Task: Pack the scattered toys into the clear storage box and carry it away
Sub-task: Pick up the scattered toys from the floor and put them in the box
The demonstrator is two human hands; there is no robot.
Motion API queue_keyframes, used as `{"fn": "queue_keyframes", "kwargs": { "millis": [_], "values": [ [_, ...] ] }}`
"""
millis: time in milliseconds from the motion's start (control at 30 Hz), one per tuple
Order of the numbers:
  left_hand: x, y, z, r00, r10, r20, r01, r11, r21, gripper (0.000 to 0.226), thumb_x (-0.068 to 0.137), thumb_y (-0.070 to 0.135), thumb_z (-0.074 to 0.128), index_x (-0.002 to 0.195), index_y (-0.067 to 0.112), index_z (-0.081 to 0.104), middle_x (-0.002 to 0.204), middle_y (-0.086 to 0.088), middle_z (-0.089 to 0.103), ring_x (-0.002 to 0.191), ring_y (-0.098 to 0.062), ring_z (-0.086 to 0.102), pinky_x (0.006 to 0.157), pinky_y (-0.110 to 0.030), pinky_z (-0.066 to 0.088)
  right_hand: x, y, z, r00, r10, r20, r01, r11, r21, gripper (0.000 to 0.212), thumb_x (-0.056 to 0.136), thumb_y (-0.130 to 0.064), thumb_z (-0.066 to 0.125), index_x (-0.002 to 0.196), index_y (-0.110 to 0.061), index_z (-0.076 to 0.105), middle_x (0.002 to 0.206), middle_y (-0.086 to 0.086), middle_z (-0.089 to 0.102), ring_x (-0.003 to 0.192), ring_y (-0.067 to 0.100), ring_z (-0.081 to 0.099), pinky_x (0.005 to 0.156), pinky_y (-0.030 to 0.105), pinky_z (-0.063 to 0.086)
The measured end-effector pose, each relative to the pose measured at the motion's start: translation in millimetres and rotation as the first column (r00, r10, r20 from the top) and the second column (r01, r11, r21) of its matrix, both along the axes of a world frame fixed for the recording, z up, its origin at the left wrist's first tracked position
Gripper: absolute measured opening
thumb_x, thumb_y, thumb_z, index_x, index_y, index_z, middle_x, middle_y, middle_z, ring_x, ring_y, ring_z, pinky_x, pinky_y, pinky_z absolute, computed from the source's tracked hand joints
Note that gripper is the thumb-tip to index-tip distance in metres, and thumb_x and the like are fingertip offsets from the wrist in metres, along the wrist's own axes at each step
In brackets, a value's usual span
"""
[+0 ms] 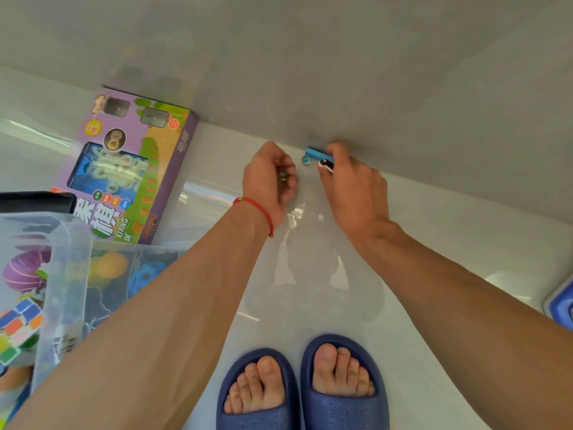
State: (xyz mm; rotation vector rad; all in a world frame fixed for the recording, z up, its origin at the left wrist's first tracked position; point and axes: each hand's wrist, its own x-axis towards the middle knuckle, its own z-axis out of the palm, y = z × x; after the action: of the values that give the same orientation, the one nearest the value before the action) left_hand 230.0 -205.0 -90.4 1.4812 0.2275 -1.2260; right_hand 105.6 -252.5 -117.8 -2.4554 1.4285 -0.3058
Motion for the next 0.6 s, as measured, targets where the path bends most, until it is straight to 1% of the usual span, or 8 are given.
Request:
{"fn": "queue_keyframes", "kwargs": {
  "millis": [67, 167, 300, 433, 500, 533, 567, 600],
  "values": [
    [1.0, -2.7, -6.9, 0.911, -0.206, 0.356, 0.145, 0.971, 0.191, 0.023, 0.083, 0.023, 0.060, 0.063, 0.012, 0.056, 0.061, -0.002, 0.051, 0.049, -0.017, 0.041, 0.045, -0.022, 0.034, 0.2, -2.4, -7.2, 0.981, 0.098, -0.165, -0.114, 0.989, -0.092, 0.035, 0.096, -0.027, 0.058, 0.128, -0.013, 0.054, 0.090, 0.007, 0.072, 0.073, 0.038, 0.068, 0.058, 0.034, 0.034],
    [4.2, -4.7, -24.3, 0.571, -0.498, 0.653, 0.296, 0.866, 0.402, 0.024, 0.084, 0.037, 0.066, 0.073, 0.015, 0.064, 0.067, 0.003, 0.063, 0.063, -0.016, 0.058, 0.064, -0.028, 0.051, 1.2, -7.9, -11.5, 0.952, 0.095, -0.291, -0.149, 0.974, -0.169, 0.036, 0.086, -0.022, 0.071, 0.118, -0.011, 0.058, 0.073, 0.004, 0.071, 0.059, 0.034, 0.067, 0.052, 0.029, 0.030],
    [3.4, -7.4, -36.1, 0.229, -0.666, 0.710, 0.317, 0.740, 0.593, 0.035, 0.089, 0.053, 0.059, 0.092, 0.018, 0.059, 0.086, -0.006, 0.068, 0.083, -0.029, 0.063, 0.076, -0.037, 0.053, -1.0, -12.7, -7.2, 0.968, 0.061, -0.243, -0.069, 0.997, -0.027, 0.027, 0.095, -0.025, 0.054, 0.118, -0.009, 0.053, 0.089, 0.015, 0.072, 0.083, 0.040, 0.069, 0.063, 0.035, 0.036],
    [-0.4, -10.9, -36.0, -0.126, -0.738, 0.663, 0.328, 0.599, 0.730, 0.033, 0.100, 0.038, 0.040, 0.111, 0.010, 0.052, 0.097, -0.018, 0.065, 0.088, -0.041, 0.061, 0.071, -0.040, 0.048, -33.5, 12.5, -1.9, 0.976, -0.052, -0.213, 0.083, 0.986, 0.142, 0.030, 0.094, -0.035, 0.046, 0.114, -0.013, 0.053, 0.092, 0.014, 0.066, 0.088, 0.041, 0.062, 0.069, 0.037, 0.037],
    [1.3, -15.1, -29.2, -0.201, -0.783, 0.589, 0.315, 0.518, 0.796, 0.032, 0.100, 0.034, 0.036, 0.114, 0.009, 0.051, 0.101, -0.020, 0.064, 0.091, -0.042, 0.061, 0.069, -0.037, 0.042, -53.9, 31.6, 3.7, 0.974, -0.110, -0.200, 0.165, 0.945, 0.282, 0.024, 0.093, -0.038, 0.049, 0.097, -0.015, 0.056, 0.081, 0.008, 0.060, 0.078, 0.036, 0.060, 0.065, 0.034, 0.037],
    [1.0, -16.9, -26.6, -0.195, -0.813, 0.549, 0.325, 0.475, 0.818, 0.033, 0.100, 0.033, 0.036, 0.115, 0.009, 0.052, 0.105, -0.019, 0.063, 0.094, -0.040, 0.061, 0.070, -0.036, 0.040, -63.9, 41.0, 8.4, 0.972, -0.188, -0.142, 0.232, 0.875, 0.426, 0.024, 0.092, -0.038, 0.050, 0.085, -0.016, 0.055, 0.074, 0.006, 0.058, 0.069, 0.031, 0.057, 0.060, 0.031, 0.037],
    [-0.6, -16.4, -20.5, -0.155, -0.847, 0.508, 0.348, 0.434, 0.831, 0.036, 0.099, 0.034, 0.037, 0.117, 0.009, 0.054, 0.111, -0.019, 0.062, 0.100, -0.039, 0.060, 0.073, -0.036, 0.040, -74.1, 50.8, 15.1, 0.945, -0.324, -0.045, 0.278, 0.723, 0.633, 0.028, 0.091, -0.038, 0.050, 0.074, -0.016, 0.052, 0.067, 0.005, 0.055, 0.059, 0.025, 0.051, 0.054, 0.029, 0.035],
    [-4.9, -12.6, -15.9, -0.065, -0.882, 0.466, 0.393, 0.407, 0.825, 0.040, 0.099, 0.036, 0.038, 0.120, 0.008, 0.056, 0.117, -0.018, 0.062, 0.106, -0.038, 0.059, 0.078, -0.036, 0.042, -85.3, 61.6, 22.6, 0.868, -0.496, 0.039, 0.238, 0.483, 0.843, 0.029, 0.090, -0.035, 0.049, 0.069, -0.016, 0.048, 0.063, 0.006, 0.051, 0.051, 0.021, 0.042, 0.048, 0.027, 0.030]
  ]
}}
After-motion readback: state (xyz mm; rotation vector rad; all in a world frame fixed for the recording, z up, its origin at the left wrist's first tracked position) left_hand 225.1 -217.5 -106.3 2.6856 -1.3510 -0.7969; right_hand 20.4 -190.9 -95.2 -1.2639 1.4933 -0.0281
